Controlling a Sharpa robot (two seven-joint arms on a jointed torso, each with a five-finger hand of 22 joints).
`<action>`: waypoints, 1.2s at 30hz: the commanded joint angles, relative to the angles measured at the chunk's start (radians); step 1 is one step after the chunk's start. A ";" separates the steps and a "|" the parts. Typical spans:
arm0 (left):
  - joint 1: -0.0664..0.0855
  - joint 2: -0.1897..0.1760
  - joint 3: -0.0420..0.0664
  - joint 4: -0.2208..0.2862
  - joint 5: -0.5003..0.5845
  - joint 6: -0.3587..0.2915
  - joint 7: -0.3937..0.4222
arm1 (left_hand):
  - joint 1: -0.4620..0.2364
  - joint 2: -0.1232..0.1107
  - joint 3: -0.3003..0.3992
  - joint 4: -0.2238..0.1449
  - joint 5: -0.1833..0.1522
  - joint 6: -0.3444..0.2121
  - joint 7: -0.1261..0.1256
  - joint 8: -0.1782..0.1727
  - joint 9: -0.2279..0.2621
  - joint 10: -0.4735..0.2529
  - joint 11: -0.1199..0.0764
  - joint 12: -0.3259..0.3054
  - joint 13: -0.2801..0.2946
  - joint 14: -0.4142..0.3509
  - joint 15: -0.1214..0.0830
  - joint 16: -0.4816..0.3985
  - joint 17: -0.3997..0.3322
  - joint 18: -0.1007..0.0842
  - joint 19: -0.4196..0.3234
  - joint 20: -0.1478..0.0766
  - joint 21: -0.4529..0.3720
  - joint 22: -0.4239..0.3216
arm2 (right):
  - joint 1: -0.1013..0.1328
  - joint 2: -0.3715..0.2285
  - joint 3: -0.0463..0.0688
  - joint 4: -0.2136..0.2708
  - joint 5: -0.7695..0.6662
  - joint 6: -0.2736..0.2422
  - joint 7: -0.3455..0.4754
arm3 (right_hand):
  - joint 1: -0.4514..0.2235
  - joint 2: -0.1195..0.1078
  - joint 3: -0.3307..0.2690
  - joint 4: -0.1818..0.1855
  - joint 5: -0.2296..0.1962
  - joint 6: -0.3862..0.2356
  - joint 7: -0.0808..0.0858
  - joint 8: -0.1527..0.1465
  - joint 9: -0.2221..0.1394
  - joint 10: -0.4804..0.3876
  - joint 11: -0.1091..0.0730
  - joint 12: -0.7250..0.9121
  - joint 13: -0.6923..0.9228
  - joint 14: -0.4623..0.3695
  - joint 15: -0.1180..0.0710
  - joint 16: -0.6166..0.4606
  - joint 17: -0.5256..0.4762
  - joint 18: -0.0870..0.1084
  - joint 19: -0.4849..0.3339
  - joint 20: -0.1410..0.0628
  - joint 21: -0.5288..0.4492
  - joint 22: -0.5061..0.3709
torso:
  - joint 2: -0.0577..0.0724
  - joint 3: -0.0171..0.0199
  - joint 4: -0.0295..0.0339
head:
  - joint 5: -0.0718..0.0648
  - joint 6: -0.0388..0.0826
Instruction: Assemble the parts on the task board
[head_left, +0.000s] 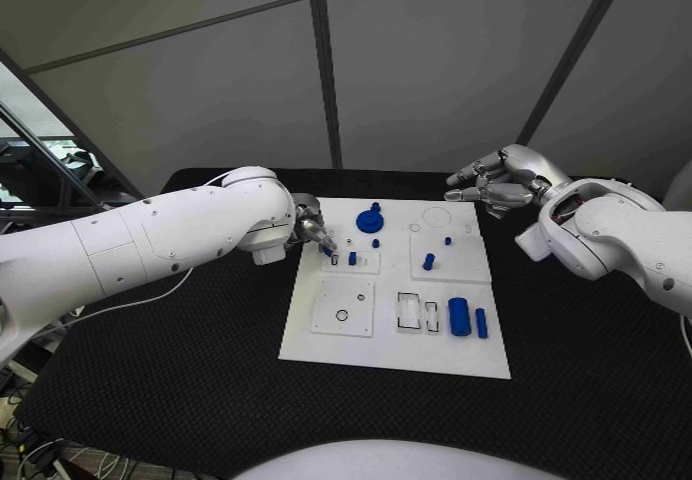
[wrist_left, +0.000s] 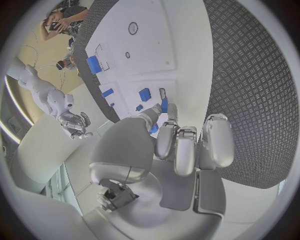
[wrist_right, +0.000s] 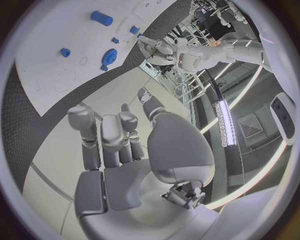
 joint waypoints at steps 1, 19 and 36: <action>0.000 -0.002 -0.001 0.012 -0.009 -0.043 -0.019 | -0.008 0.001 0.091 -0.086 0.001 0.018 -0.013 0.007 0.004 0.030 -0.014 0.001 0.203 0.106 -0.007 0.006 0.263 0.011 0.008 -0.002 0.004 0.022 | 0.002 -0.001 0.001 0.001 -0.002 0.006 0.001 | 0.000 0.011 0.002 -0.002 0.003 -0.007 -0.002 -0.005 0.001 0.002 -0.002 -0.002 -0.001 0.005 0.002 -0.006 0.000 0.010 0.004 -0.002 -0.004 0.001 | 0.000 -0.0002 -0.0017 | -0.001 0.000; -0.015 0.006 -0.005 0.033 -0.021 -0.036 -0.034 | -0.013 -0.001 0.102 -0.091 0.005 0.018 -0.014 0.013 0.011 0.031 -0.015 0.001 0.202 0.106 -0.009 0.006 0.263 0.011 0.009 -0.003 0.004 0.022 | 0.002 0.000 0.001 0.001 -0.002 0.008 0.001 | -0.001 0.010 0.001 -0.001 0.002 -0.007 -0.002 -0.005 0.001 0.002 -0.002 -0.002 -0.001 0.006 0.002 -0.007 0.001 0.010 0.005 -0.002 -0.004 0.000 | 0.001 -0.0004 -0.0019 | -0.004 -0.009; -0.020 0.011 -0.007 0.027 -0.060 -0.016 -0.038 | -0.014 -0.004 0.110 -0.096 0.008 0.017 -0.014 0.016 0.015 0.030 -0.016 -0.002 0.202 0.106 -0.010 0.006 0.263 0.012 0.008 -0.004 0.002 0.021 | 0.002 0.000 0.001 0.000 -0.002 0.007 0.003 | -0.001 0.010 0.001 -0.001 0.002 -0.007 -0.002 -0.005 0.001 0.002 -0.002 -0.002 -0.001 0.006 0.002 -0.007 0.001 0.010 0.005 -0.002 -0.004 0.000 | 0.000 0.0004 -0.0012 | -0.007 -0.011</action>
